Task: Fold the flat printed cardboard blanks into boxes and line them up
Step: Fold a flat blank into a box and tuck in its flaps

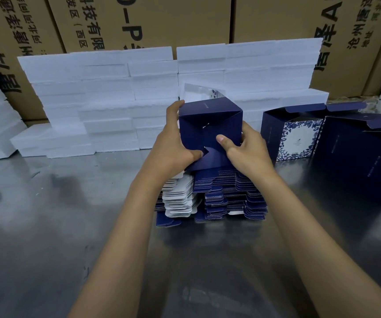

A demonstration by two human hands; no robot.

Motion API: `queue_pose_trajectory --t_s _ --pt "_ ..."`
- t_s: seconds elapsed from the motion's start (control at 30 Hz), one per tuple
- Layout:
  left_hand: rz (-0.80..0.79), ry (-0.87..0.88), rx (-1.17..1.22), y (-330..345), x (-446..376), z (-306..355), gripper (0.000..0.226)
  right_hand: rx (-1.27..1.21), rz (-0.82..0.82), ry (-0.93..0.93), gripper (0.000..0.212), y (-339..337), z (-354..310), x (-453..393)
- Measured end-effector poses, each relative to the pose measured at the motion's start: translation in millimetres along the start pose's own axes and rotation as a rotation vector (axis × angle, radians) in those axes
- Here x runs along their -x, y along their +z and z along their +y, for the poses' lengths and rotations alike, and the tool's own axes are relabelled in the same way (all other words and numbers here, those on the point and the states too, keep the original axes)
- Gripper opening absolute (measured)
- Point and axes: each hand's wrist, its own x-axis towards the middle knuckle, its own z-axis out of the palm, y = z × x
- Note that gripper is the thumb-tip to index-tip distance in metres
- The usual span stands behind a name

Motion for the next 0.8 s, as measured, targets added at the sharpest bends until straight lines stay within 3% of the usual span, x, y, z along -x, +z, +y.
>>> queue_pose_trajectory --t_s 0.3,0.53,0.67,0.73,0.8 --pt "-0.030 -0.004 0.069 0.5 -0.7 1.2 0.090 0.013 -0.001 0.015 0.032 -0.8 -4.0 3.2" --pt "0.184 -0.374 0.655 -8.2 -4.1 15.3 0.046 -0.198 -0.219 0.272 0.043 -25.1 -13.1 -2.6" --pt "0.143 -0.497 0.565 -5.3 -3.0 17.8 0.043 -0.230 -0.244 0.317 0.086 -28.0 -16.1 -6.4" --pt "0.095 -0.503 0.585 -2.4 -1.6 22.1 0.045 -0.237 -0.249 0.325 0.090 -29.4 -19.6 -8.0" --pt "0.059 -0.442 0.597 -2.5 1.2 31.0 0.031 -0.273 -0.241 0.314 0.082 -32.2 -22.7 -8.0"
